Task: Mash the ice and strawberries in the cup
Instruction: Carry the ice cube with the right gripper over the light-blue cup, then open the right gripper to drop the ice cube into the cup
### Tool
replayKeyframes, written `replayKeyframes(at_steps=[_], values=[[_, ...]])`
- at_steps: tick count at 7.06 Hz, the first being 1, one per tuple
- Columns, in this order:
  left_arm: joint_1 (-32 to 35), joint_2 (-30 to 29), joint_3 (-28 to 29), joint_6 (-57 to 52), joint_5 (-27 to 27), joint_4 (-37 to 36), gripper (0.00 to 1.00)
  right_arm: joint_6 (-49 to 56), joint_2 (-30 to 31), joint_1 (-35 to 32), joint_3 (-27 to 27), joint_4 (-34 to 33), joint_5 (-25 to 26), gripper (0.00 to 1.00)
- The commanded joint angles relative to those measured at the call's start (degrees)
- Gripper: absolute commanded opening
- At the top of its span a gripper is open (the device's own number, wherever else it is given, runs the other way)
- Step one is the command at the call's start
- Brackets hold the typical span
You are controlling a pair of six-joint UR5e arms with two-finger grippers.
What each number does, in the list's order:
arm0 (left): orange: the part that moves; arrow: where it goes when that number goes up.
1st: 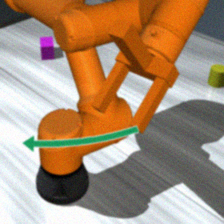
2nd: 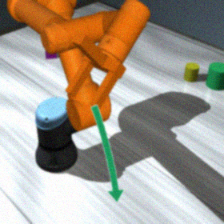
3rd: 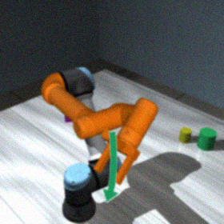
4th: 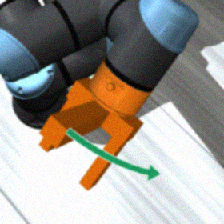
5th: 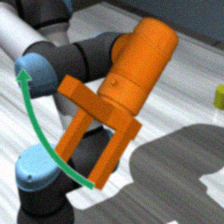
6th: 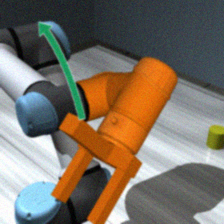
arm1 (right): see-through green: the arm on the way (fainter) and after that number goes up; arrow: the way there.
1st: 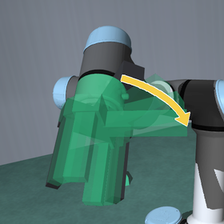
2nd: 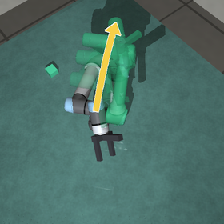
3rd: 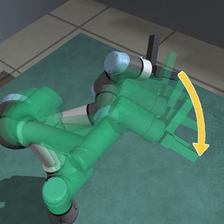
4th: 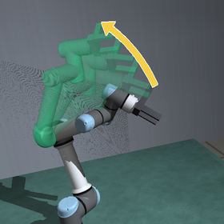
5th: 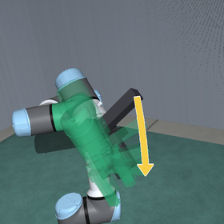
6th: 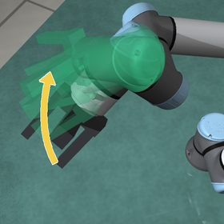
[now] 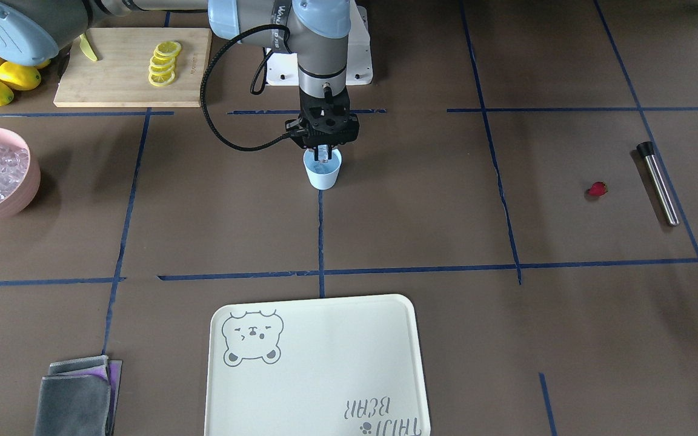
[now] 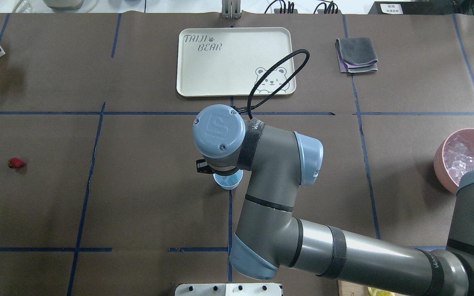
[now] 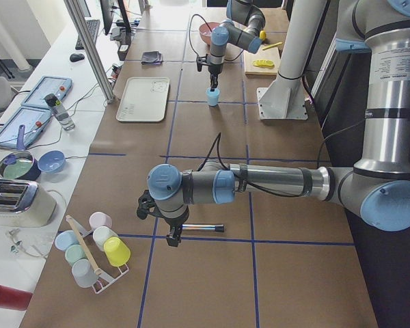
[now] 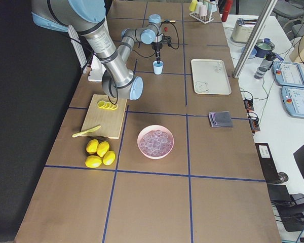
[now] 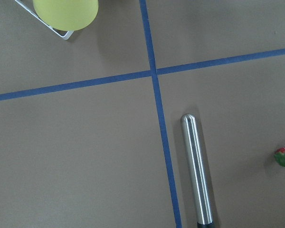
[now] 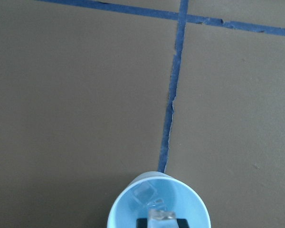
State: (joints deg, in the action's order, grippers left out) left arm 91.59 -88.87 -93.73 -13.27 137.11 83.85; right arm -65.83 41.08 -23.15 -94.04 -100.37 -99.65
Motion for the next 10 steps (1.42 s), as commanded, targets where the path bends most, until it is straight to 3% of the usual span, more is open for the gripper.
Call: replayKeyframes(at_steps=[1,2,4,6,8,10], values=[[0.0,0.0,0.4,0.0,0.0,0.6,1.0,0.0,0.0,0.0,0.0,0.1,0.0,0.81],[0.0,-0.1,0.4,0.0,0.0,0.6,1.0,0.0,0.0,0.0,-0.2,0.0,0.0,0.99],[0.0,-0.2,-0.5,0.3,-0.2,1.7,1.0,0.0,0.2,0.0,-1.0,-0.2,0.1,0.99],[-0.5,-0.5,-1.1,3.8,-0.2,9.0,1.0,0.9,0.2,-2.9,-6.1,-3.0,0.1,0.99],[-6.5,1.8,-5.8,20.1,-0.3,15.5,1.0,7.0,2.4,-7.3,-13.8,-10.6,-0.2,0.99],[-14.2,7.5,-7.3,37.2,-1.2,31.3,1.0,10.7,8.6,-12.3,-20.8,-10.7,-2.7,0.99]])
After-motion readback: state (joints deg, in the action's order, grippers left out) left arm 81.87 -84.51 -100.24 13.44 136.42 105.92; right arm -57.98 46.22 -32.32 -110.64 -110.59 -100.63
